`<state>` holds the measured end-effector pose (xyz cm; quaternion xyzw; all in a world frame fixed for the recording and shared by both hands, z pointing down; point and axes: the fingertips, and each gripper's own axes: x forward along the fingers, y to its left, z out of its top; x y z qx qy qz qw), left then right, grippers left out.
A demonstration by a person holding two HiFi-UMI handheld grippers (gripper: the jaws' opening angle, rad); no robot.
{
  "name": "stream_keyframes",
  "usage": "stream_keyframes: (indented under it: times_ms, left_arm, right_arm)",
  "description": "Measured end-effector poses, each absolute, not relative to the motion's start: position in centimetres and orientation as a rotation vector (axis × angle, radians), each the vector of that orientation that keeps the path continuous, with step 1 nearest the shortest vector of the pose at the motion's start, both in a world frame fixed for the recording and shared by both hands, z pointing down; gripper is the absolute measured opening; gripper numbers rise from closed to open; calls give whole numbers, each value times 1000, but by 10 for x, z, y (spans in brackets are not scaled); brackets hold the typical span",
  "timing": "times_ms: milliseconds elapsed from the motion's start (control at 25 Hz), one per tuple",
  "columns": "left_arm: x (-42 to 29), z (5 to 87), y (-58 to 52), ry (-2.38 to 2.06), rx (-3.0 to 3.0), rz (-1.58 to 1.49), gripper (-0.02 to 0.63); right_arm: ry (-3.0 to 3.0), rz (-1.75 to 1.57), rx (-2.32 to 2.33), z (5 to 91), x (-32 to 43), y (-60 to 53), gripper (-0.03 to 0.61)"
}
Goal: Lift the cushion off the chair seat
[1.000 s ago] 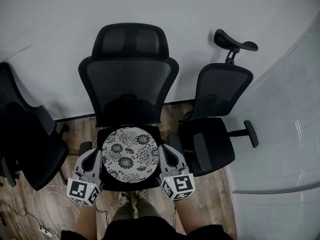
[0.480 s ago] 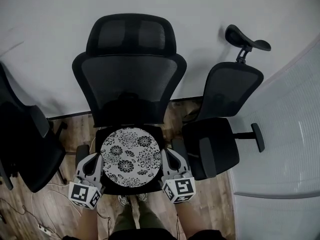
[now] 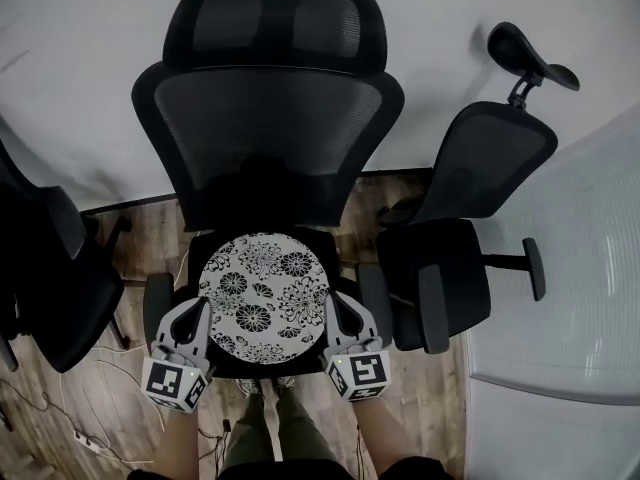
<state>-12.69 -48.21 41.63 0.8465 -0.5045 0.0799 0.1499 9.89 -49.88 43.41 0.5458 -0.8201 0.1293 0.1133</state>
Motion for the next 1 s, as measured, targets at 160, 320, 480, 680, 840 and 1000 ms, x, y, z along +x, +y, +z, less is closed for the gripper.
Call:
stream_keyframes:
  times_ms: [160, 320, 480, 680, 840, 1000]
  left_arm:
    - [-125, 447, -485, -1434, 2420, 248, 11]
    - [-123, 474, -486, -1424, 2394, 282, 11]
    - [-121, 495, -484, -1414, 2380, 289, 11]
    - [-125, 522, -485, -1417, 2354, 289, 11]
    - [-128, 538, -484, -1413, 2337, 297, 11]
    - [-131, 552, -484, -1425, 2320, 305, 11]
  right_arm:
    - [-2374, 409, 1600, 465, 104, -501, 14]
    - [-2354, 443, 1580, 495, 105, -501, 14]
    - [-2344, 439, 1557, 515, 105, -501, 12]
    - [-2336, 451, 1546, 538, 102, -504, 14]
    - [-2331, 466, 1531, 556, 99, -501, 14]
    - [-2323, 473, 1511, 574, 98, -499, 14]
